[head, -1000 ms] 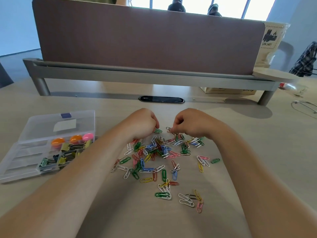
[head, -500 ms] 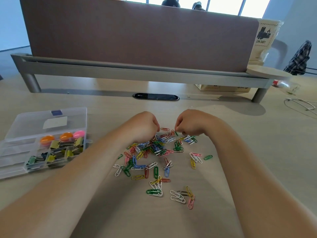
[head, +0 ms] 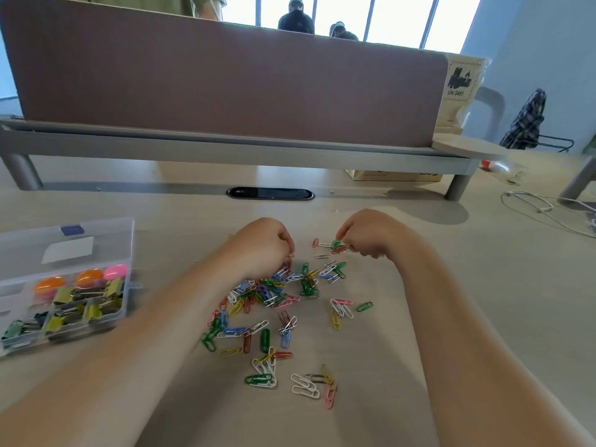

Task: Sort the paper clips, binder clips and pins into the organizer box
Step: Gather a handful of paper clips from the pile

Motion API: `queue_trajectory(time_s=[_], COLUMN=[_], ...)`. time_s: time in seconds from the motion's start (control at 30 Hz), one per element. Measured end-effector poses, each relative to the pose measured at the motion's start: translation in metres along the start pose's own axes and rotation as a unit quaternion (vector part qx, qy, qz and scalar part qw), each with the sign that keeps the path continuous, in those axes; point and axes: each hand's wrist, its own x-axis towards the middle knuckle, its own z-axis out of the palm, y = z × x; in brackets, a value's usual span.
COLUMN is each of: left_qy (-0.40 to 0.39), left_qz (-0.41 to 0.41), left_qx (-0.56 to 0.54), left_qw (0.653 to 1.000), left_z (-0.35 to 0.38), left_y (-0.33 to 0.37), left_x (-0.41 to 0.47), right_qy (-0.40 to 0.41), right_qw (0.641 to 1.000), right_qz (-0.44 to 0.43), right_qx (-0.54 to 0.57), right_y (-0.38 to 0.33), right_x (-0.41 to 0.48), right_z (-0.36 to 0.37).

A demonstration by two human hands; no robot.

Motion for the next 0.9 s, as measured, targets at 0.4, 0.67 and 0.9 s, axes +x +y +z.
queue_trajectory(time_s=[0.4, 0.67, 0.9], left_qy=[-0.009, -0.01, -0.01], left_qz=[-0.007, -0.039, -0.037], left_qx=[-0.002, -0.03, 0.009], left_qw=[1.0, 0.999, 0.999], left_z=[0.007, -0.001, -0.017], left_y=[-0.001, -0.004, -0.014], left_x=[0.006, -0.004, -0.036], right_qy=[0.052, -0.007, -0.049], right_qw=[0.998, 0.994, 0.982], right_qz=[0.023, -0.08, -0.167], right_qx=[0.007, -0.068, -0.078], right_y=[0.017, -0.012, -0.033], right_x=[0.011, -0.009, -0.045], right_z=[0.016, 0.03, 0.04])
